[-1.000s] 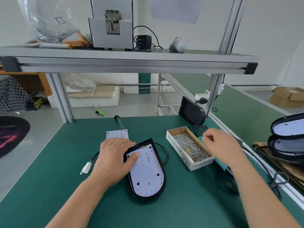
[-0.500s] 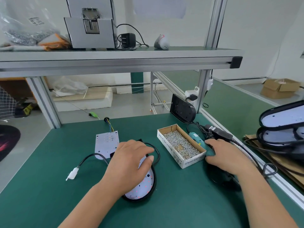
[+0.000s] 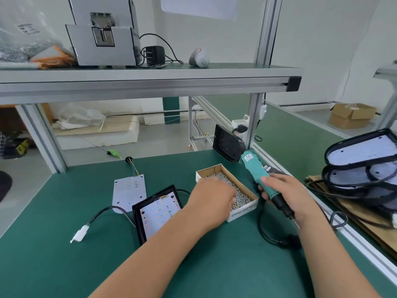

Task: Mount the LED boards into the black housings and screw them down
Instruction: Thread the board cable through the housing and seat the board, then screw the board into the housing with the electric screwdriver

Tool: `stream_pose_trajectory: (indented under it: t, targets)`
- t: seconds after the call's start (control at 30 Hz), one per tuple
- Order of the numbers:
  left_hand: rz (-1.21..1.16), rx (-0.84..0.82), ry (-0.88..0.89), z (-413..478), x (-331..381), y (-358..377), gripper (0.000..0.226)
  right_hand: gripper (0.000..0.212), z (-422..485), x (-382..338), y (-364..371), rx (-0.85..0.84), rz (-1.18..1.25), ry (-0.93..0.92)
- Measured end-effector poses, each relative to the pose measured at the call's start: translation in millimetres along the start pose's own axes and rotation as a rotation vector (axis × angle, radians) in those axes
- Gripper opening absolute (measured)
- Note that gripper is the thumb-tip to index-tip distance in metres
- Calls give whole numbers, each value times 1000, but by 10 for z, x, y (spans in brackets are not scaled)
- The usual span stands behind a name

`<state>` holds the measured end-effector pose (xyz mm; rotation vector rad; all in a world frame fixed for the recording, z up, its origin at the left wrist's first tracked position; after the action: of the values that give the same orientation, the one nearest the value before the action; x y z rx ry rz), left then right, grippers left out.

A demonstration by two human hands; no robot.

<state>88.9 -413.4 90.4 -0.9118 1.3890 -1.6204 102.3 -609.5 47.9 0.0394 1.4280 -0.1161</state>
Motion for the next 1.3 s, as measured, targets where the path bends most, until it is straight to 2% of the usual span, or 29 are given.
stream_pose_trajectory:
  t: [0.13,0.2,0.33,0.53,0.6,0.7,1.0,1.17,1.3]
  targets:
    - [63,-63,-27,206,181,145,29,29,36,22,-12,48,119,-13]
    - [57,-103,-58,275,162,211,30,23,54,41,-28,66,173,-18]
    - [80,-142,-88,362,83,262,36,23,87,49,-34,91,278,-25]
    - [70,-230,-98,378,24,329,28,23,94,59,-65,115,300,-37]
    - [39,-225,-104,367,3,331,20,29,92,51,-69,124,306,-42]
    - [-8,-186,-123,338,-19,302,27,40,98,47,-62,131,309,-46]
    - [-163,-184,-161,302,-83,199,27,34,95,40,-54,135,288,-58]
    - [-422,-200,-205,268,-176,117,24,21,77,35,18,126,417,-18]
    - [-871,-231,-289,154,-332,37,21,18,52,20,101,129,482,-4]
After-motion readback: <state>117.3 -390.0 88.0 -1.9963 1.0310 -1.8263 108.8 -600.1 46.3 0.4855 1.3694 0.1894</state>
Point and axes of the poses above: each hand's wrist, its own z-axis towards the middle knuckle, its own y-axis out of the palm, x = y × z, the point moved 9 cm from there along z, towards the middle knuckle, and after that the axes turned 9 degrees about -y, right-handed, at the moved point
